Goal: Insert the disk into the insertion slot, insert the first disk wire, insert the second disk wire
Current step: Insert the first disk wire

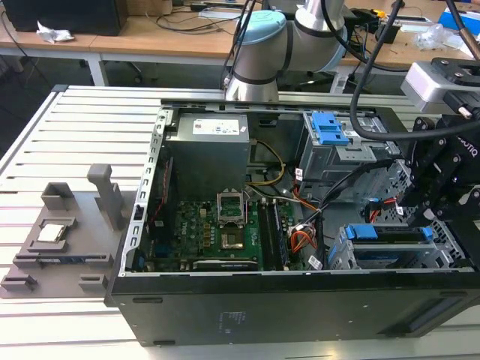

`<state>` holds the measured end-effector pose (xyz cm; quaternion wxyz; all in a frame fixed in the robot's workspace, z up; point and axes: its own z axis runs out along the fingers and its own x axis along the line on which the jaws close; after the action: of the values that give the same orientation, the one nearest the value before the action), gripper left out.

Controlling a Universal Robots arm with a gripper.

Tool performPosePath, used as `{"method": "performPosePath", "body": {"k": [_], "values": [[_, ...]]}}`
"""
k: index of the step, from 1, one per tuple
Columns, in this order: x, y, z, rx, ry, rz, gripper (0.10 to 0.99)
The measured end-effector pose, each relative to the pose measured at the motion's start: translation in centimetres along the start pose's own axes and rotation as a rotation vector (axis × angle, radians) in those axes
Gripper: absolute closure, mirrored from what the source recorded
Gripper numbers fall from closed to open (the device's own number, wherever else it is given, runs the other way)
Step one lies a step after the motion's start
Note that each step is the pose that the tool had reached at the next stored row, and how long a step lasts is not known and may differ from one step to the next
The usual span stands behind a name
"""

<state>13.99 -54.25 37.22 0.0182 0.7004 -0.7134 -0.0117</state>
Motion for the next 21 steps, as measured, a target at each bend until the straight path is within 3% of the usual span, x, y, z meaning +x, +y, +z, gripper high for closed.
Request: {"method": "performPosePath", "body": {"k": [9, 16, 21], "values": [[-1.47, -1.70, -0.08, -0.001, 0.0001, -0.003, 0.725], [-1.93, -2.14, -0.10, -0.001, 0.0009, -0.015, 0.725], [-1.94, -2.17, -0.07, 0.000, 0.0053, -0.117, 0.725]]}}
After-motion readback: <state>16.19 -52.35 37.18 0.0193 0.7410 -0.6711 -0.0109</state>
